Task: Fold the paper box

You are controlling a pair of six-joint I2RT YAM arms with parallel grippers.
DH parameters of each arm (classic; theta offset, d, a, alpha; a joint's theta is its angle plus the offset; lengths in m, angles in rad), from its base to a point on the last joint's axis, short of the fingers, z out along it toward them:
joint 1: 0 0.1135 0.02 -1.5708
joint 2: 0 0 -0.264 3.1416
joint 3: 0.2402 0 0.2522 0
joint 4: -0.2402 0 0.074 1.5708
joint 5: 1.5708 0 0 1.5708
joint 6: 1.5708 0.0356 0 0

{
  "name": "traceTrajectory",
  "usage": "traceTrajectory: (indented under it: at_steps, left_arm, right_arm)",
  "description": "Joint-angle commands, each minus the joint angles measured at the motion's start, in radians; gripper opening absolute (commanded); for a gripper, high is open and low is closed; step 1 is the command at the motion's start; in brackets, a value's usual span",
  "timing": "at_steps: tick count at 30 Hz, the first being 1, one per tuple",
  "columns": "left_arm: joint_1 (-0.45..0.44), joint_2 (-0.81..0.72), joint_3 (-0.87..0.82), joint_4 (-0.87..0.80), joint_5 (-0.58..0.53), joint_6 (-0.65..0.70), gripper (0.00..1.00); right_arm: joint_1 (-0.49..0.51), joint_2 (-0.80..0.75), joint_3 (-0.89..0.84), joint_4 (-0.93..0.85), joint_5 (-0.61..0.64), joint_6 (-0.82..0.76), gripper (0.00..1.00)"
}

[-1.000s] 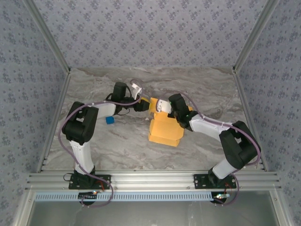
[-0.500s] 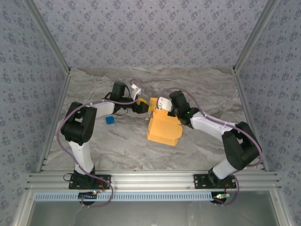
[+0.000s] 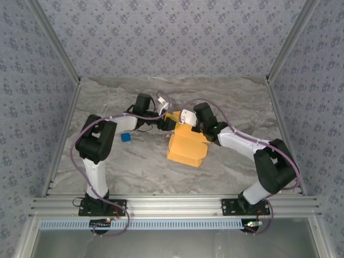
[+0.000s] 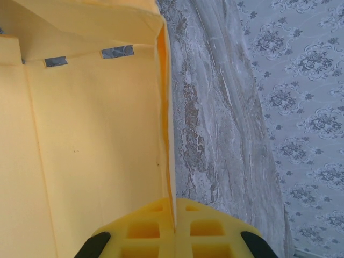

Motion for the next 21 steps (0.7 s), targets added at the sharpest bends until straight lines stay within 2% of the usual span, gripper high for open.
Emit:
traceTrajectory:
  at_steps: [1,11,21]
  left_arm:
    - [-0.007,-0.029,-0.027,0.026,0.064,-0.006,0.73]
    - [-0.022,-0.031,-0.045,0.038,0.057,-0.011,0.69]
    - [-0.022,0.006,-0.006,0.025,-0.06,-0.014,0.58]
  right_arm:
    - [-0.007,0.007,0.027,0.0,0.022,0.035,0.0]
    - [0.002,-0.002,0.008,0.049,0.054,0.007,0.0]
    - [0.01,-0.022,-0.012,0.06,0.034,0.002,0.0]
